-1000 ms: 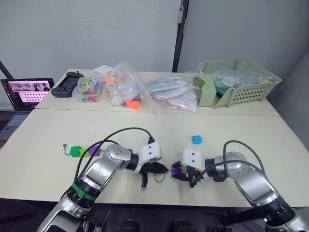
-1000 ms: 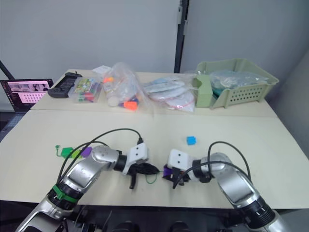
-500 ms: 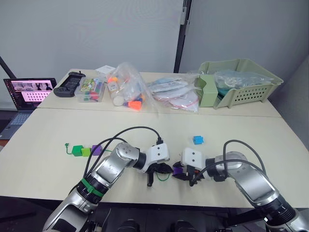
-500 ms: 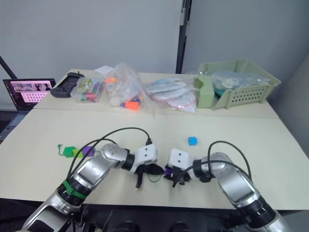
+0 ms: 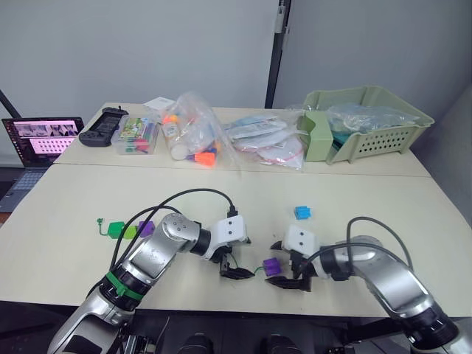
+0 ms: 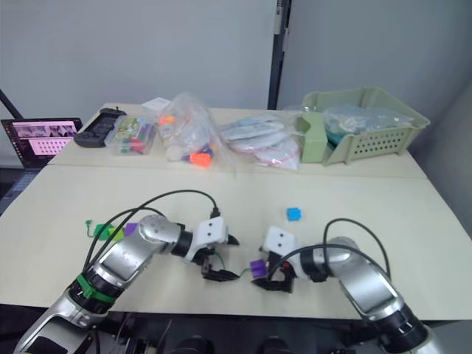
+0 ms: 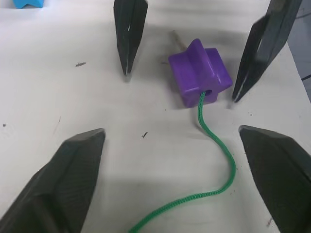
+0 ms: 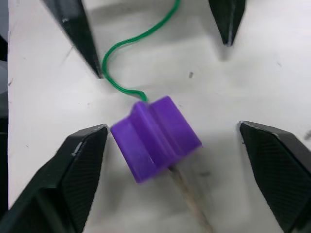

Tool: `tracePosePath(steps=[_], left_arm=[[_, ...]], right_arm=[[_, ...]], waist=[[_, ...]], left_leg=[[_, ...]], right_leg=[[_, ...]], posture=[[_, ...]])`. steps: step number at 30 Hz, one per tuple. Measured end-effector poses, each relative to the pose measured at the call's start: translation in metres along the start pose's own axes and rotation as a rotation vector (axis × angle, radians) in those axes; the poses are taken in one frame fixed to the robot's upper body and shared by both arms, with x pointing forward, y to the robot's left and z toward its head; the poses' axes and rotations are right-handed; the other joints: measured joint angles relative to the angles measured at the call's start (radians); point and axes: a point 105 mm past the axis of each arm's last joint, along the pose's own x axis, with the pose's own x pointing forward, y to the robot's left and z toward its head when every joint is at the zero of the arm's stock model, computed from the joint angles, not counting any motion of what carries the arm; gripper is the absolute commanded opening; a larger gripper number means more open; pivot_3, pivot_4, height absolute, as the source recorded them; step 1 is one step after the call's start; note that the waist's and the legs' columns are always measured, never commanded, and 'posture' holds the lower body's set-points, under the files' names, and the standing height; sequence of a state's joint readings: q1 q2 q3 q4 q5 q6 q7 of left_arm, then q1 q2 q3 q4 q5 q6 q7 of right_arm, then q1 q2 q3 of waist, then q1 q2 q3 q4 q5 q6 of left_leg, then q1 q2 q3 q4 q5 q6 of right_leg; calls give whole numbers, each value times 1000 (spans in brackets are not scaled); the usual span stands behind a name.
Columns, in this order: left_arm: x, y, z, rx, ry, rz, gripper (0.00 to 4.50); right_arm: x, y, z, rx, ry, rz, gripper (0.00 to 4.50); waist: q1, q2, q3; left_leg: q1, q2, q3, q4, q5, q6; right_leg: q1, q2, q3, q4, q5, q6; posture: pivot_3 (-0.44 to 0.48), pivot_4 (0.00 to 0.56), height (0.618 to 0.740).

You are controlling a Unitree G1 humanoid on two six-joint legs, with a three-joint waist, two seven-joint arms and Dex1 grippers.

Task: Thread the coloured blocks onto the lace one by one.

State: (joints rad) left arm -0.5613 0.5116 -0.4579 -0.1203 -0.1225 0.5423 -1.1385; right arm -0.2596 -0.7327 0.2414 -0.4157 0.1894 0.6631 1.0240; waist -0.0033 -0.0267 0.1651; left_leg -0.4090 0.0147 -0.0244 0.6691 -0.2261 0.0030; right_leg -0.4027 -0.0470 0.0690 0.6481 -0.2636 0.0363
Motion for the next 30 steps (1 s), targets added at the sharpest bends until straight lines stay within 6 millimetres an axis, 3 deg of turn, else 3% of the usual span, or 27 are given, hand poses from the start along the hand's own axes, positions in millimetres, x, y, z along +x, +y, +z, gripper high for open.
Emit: tracePosePath(steps=[7,12,17,27,30], left_arm=[[23,-5,16,32,-35,-19,4472],[38,-9,14,-2,-11,-6,4472],[40,-8,9,-5,22,21,4472],[39,-3,9,14,26,46,1359],[39,-4,9,24,22,34,1306]], right_arm=[[-33,8,-15,49,32,-27,4500],[-40,7,-18,40,45,-42,4500],[-39,3,-15,17,40,-55,4500],[-28,2,-17,5,47,-43,4500],[-23,-1,-15,-14,35,-41,4500]], waist=[[-1,0,0],[-12,0,0],[-10,0,0],[-10,0,0],[-10,0,0]], left_leg=[[0,1,0,0,0,0],[1,1,0,0,0,0],[1,1,0,0,0,0],[1,1,0,0,0,0],[1,1,0,0,0,0]], right_leg=[[0,1,0,0,0,0],[0,2,0,0,0,0],[0,2,1,0,0,0],[0,1,1,0,0,0],[0,1,1,0,0,0]], posture=[[0,150,740],[0,150,740],[0,150,740],[0,150,740],[0,150,740]])
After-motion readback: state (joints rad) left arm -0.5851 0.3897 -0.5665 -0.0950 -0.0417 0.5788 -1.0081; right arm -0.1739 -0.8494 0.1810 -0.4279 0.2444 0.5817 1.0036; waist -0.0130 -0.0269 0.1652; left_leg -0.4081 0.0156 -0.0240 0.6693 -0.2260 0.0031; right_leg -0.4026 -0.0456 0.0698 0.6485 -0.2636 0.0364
